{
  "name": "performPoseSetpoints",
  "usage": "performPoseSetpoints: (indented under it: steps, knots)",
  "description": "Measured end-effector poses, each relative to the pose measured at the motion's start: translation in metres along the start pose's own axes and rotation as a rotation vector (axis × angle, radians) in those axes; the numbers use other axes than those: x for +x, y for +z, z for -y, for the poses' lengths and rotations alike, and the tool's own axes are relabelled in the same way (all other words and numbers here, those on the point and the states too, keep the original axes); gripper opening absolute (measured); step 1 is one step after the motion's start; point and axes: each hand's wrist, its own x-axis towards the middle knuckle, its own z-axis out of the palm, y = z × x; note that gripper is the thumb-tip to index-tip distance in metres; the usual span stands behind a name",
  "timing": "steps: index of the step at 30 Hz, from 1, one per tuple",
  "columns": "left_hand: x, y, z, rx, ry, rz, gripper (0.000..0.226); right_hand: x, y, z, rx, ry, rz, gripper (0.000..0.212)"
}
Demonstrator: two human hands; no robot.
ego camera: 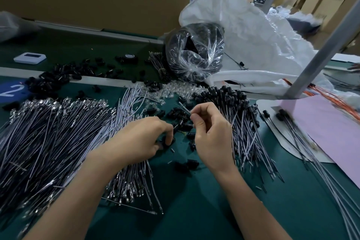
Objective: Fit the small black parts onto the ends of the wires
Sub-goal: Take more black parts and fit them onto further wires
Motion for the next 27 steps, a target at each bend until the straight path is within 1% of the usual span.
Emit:
performPoseSetpoints:
  steps: [4, 7, 9, 10, 12, 13, 16, 18, 20, 21, 24, 27]
  knots:
    - [0.001, 0.005, -0.001, 0.027, 0.041, -0.081, 0.026, -0.001, 0.001, -0.002, -0.021, -0.005, 0.018, 0.015]
    - [0.001, 0.007, 0.001, -0.019, 0.033, -0.113, 0.024, 0.0, 0.001, -0.002, -0.047, -0.012, 0.019, 0.016]
    - [0.002, 0.006, 0.002, -0.213, 0.022, -0.202, 0.022, 0.0, 0.0, -0.003, -0.064, -0.015, 0.024, 0.015]
    - [0.003, 0.006, 0.002, -0.328, 0.019, -0.276, 0.02, 0.001, 0.0, -0.003, -0.075, -0.021, 0.022, 0.015]
    - [0.005, 0.003, 0.003, -0.486, -0.009, -0.424, 0.018, 0.001, 0.0, -0.003, -0.09, -0.043, 0.006, 0.018]
    - [0.005, 0.002, 0.003, -0.562, -0.027, -0.465, 0.018, 0.0, -0.001, -0.003, -0.091, -0.051, -0.001, 0.018]
    - [0.005, 0.002, 0.001, -0.885, -0.069, -0.477, 0.015, -0.001, 0.001, -0.002, -0.085, -0.056, -0.008, 0.013]
    - [0.005, 0.002, -0.004, -1.164, -0.09, -0.498, 0.014, -0.001, 0.003, -0.003, -0.072, -0.047, -0.006, 0.011]
    - [0.005, 0.003, -0.007, -1.458, -0.106, -0.529, 0.023, -0.001, 0.003, -0.004, -0.042, -0.025, -0.001, 0.01]
    - [0.005, 0.004, -0.007, -1.561, -0.115, -0.541, 0.027, -0.001, 0.003, -0.004, -0.027, -0.012, 0.001, 0.009]
    - [0.007, 0.006, -0.005, -1.713, -0.133, -0.543, 0.027, 0.0, 0.0, -0.006, -0.016, 0.005, 0.001, 0.01]
    - [0.008, 0.008, -0.003, -1.758, -0.138, -0.527, 0.029, 0.001, -0.001, -0.005, 0.005, 0.014, -0.002, 0.015]
